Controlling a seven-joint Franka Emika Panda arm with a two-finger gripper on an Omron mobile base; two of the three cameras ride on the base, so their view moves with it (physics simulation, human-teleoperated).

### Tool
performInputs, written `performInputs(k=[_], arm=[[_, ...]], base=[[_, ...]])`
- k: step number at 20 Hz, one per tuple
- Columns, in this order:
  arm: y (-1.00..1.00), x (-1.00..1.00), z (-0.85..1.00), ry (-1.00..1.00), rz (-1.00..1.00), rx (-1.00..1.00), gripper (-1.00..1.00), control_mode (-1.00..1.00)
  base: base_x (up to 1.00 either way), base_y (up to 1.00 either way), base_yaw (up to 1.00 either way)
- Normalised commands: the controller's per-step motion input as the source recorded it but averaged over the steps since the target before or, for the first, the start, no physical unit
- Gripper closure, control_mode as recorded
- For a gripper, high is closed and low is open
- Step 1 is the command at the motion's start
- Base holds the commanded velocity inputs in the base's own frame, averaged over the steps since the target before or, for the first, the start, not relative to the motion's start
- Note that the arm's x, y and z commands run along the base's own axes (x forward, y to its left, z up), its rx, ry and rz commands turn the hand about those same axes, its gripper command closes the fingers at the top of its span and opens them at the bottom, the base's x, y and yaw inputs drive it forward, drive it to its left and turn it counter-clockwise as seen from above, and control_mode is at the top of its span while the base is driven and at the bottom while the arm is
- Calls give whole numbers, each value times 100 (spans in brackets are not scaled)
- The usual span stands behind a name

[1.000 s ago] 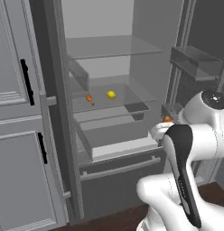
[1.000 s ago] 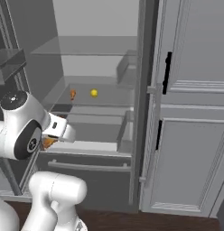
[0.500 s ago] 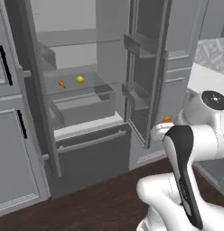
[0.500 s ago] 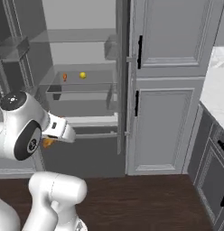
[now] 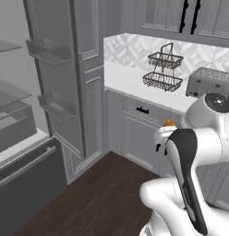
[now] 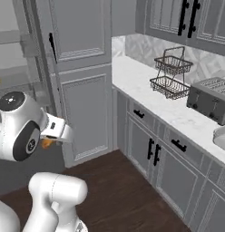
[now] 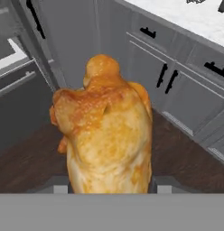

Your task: Place one lemon and one chicken drumstick in each tupperware on the nearby counter, to pack two identical lunches.

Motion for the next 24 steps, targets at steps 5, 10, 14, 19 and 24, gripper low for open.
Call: performInputs(k=[5, 10, 14, 19, 24], arm=[[0, 0, 0, 0, 0, 0, 100, 100], [0, 0, 0, 0, 0, 0, 100, 100], [0, 0, 0, 0, 0, 0, 100, 100], [0, 0, 0, 0, 0, 0, 100, 100], [0, 0, 0, 0, 0, 0, 100, 100]], base=[[5, -58, -73], [29, -65, -63], [80, -49, -48], [88, -30, -38], [46, 0, -33]])
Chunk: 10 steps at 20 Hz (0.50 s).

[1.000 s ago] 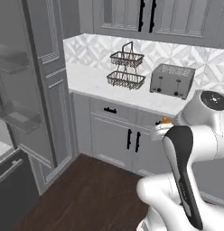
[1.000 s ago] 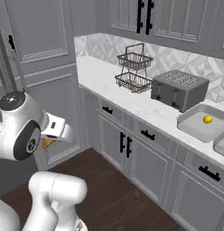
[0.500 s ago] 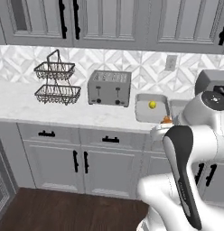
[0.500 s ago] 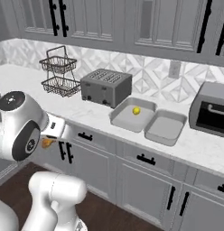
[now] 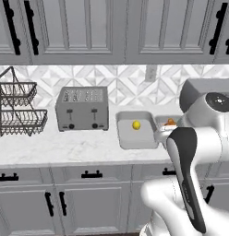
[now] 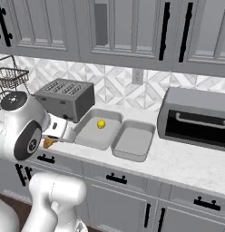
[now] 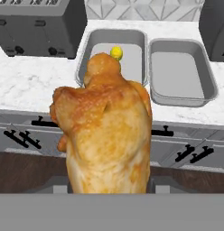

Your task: Place one lemon and one chicken drumstick in each tupperware on the nearby counter, to pack two identical lunches.

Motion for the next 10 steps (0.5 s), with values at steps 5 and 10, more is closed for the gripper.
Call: performInputs(k=[5, 10], arm=[[0, 0, 0, 0, 0, 0, 100, 100], [0, 0, 0, 0, 0, 0, 100, 100]], base=[[29, 11, -43], [46, 10, -29]])
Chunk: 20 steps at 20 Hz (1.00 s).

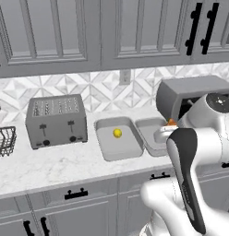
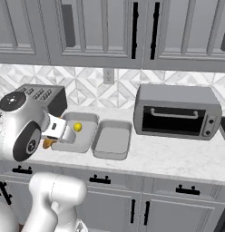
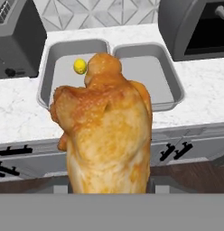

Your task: Place one lemon and one chicken drumstick in each tupperware on the nearby counter, to pack two identical lunches.

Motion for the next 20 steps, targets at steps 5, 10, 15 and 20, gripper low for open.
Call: performInputs(k=[5, 10, 15, 20], arm=[[0, 0, 0, 0, 0, 0, 100, 100], [0, 0, 0, 0, 0, 0, 100, 100], [0, 0, 0, 0, 0, 0, 100, 100], [1, 17, -5, 1, 0, 0, 100, -100]], base=[[34, 31, -1], [30, 41, 0], [34, 36, 0], [20, 9, 0]])
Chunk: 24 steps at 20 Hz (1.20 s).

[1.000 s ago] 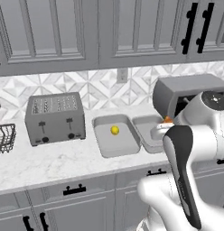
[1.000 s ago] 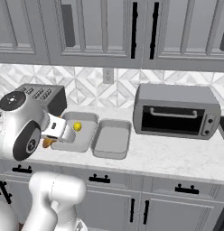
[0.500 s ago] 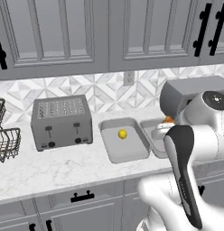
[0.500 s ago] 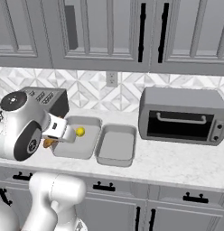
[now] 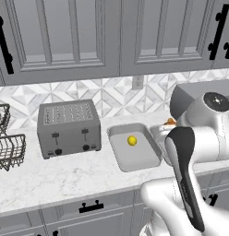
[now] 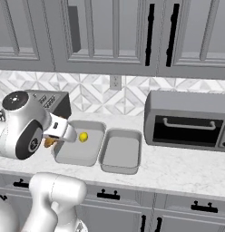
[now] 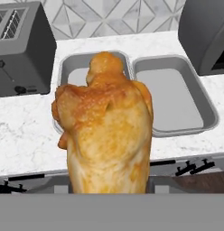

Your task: Place one lemon and one chicken drumstick in each tupperware on the nearby counter, to pack two identical lunches.

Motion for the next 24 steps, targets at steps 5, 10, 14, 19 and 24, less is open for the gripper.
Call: performInputs(k=[5, 10, 14, 19, 24], arm=[[19, 75, -27, 5, 4, 0, 100, -100], [21, 90, -74, 12, 4, 0, 100, -100], [-11, 100, -76, 8, -1, 4, 100, -100], [-11, 100, -74, 18, -8, 3, 100, -100], [4, 75, -70, 20, -12, -1, 100, -100]], base=[[0, 0, 0], [0, 0, 0], [0, 0, 0], [0, 0, 0], [0, 0, 0]])
